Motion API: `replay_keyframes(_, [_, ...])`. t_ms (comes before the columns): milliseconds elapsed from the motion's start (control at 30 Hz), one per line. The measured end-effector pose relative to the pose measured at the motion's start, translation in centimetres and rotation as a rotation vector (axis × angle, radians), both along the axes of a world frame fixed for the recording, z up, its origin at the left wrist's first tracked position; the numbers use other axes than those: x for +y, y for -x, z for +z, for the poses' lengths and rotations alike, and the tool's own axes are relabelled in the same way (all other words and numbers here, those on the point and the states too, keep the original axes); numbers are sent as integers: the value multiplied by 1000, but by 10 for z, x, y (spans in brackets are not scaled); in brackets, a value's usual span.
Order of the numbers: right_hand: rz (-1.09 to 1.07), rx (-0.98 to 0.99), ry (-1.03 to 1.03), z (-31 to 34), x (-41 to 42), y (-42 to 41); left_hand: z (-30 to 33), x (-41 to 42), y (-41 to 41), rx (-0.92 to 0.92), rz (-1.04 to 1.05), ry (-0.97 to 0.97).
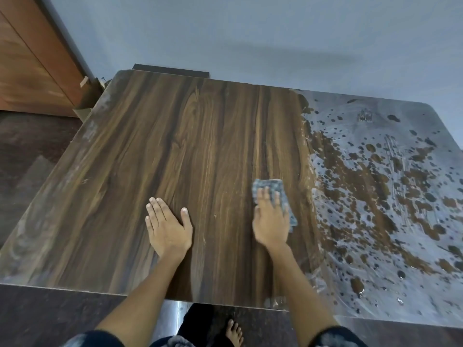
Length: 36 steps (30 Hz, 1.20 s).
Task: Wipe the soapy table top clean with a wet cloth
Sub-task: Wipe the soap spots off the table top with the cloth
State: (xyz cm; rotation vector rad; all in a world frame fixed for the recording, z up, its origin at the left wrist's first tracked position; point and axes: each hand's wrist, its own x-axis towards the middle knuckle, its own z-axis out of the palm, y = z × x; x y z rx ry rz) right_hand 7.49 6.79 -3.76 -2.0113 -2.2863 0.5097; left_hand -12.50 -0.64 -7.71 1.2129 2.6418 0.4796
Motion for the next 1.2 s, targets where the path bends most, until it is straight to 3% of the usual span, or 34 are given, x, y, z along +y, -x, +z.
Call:
replay_keyframes(133, [328, 81, -42, -10, -64, 33, -2, -19, -9, 20, -54, -31])
replay_keyframes(267, [433, 99, -7, -18, -127, -1, -5, -43, -32, 35, -88, -21])
replay_keyframes(400, [241, 53, -16, -13, -137, -73, -6, -59, -51, 22, -113, 3])
replay_keyframes(500, [7, 1, 44, -8, -92, -113, -4, -72, -60, 20, -151, 16])
replay_keyframes(633, [-99, -33, 51, -3, -42, -82, -2, -92, -68, 25, -221, 22])
replay_keyframes(767, [156, -6, -28, -3, -84, -35, -4, -113, -74, 22, -279, 27])
replay_keyframes(900, [386, 88, -40, -11, -162, -45, -2, -127, -80, 19, -302, 24])
replay_keyframes(967, [329, 117, -41, -16, -186, -70, 0, -131, -82, 5, -296, 25])
replay_keyframes(1067, [62, 91, -88, -16, -187, -121, 6, -134, -87, -33, -290, 38])
replay_keyframes(1200, [-184, 7, 31, -4, -149, -166, 14, -133, -92, -65, -312, 76])
